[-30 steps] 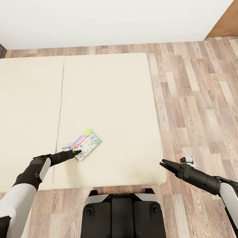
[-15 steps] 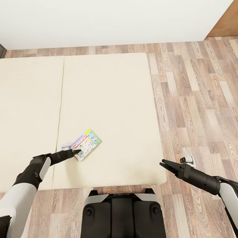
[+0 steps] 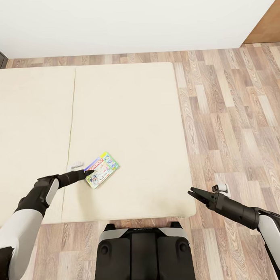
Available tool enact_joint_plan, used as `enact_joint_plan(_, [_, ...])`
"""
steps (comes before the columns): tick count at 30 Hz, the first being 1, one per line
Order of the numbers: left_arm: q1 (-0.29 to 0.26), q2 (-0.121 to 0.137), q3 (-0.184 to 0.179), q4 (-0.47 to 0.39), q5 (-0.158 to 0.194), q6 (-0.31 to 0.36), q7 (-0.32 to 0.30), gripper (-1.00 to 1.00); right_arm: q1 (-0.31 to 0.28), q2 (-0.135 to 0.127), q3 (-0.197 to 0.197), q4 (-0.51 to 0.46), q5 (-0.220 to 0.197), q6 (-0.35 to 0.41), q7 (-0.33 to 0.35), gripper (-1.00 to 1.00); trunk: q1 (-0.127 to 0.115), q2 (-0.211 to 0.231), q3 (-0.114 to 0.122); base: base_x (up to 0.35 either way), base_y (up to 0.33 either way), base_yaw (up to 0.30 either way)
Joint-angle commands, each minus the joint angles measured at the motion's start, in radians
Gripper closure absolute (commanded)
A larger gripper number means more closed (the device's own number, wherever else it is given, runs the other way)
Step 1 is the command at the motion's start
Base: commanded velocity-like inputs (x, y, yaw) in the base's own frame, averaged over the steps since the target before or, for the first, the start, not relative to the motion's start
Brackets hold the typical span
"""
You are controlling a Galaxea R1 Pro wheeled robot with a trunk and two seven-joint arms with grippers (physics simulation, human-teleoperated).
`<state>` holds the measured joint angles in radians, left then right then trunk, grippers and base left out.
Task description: Put all the toys in the child's room - the three board games (two on the bed and one on the table), the two jigsaw puzzles on the table, and the tennis ball on the table - inside the toy box on the table in the child's room.
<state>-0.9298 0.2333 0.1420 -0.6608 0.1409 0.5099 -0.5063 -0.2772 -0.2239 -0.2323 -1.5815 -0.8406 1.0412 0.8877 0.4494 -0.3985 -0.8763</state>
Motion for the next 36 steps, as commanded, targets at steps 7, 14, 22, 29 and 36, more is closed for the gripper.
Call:
enact_joint_plan(7, [-0.011, -0.001, 0.001, 0.004, 0.006, 0.008, 0.009, -1.0, 0.0, 0.0, 0.0, 0.0, 0.003, 0.003, 0.005, -1.0, 0.001, -0.001, -0.001, 0.0, 0.0, 0.0])
enact_joint_plan(14, [-0.011, -0.001, 0.001, 0.006, 0.006, 0.008, 0.013, -1.0, 0.0, 0.0, 0.002, 0.0, 0.003, 0.003, 0.005, -1.0, 0.001, -0.001, -0.002, 0.0, 0.0, 0.0])
enact_joint_plan(22, [-0.011, -0.002, 0.002, 0.006, 0.006, 0.007, 0.017, -1.0, 0.0, 0.0, 0.002, 0.0, 0.003, 0.003, 0.004, -1.0, 0.001, -0.001, -0.007, 0.0, 0.0, 0.0])
enact_joint_plan(29, [-0.011, -0.004, 0.002, 0.006, 0.007, 0.007, 0.02, -1.0, 0.0, 0.0, 0.002, 0.0, 0.003, 0.003, 0.004, -1.0, 0.001, -0.001, -0.014, 0.0, 0.0, 0.0])
enact_joint_plan(36, [-0.012, -0.003, 0.002, 0.006, 0.008, 0.007, 0.022, -1.0, 0.0, 0.0, 0.002, 0.0, 0.003, 0.003, 0.004, -1.0, 0.001, -0.001, -0.021, 0.0, 0.0, 0.0])
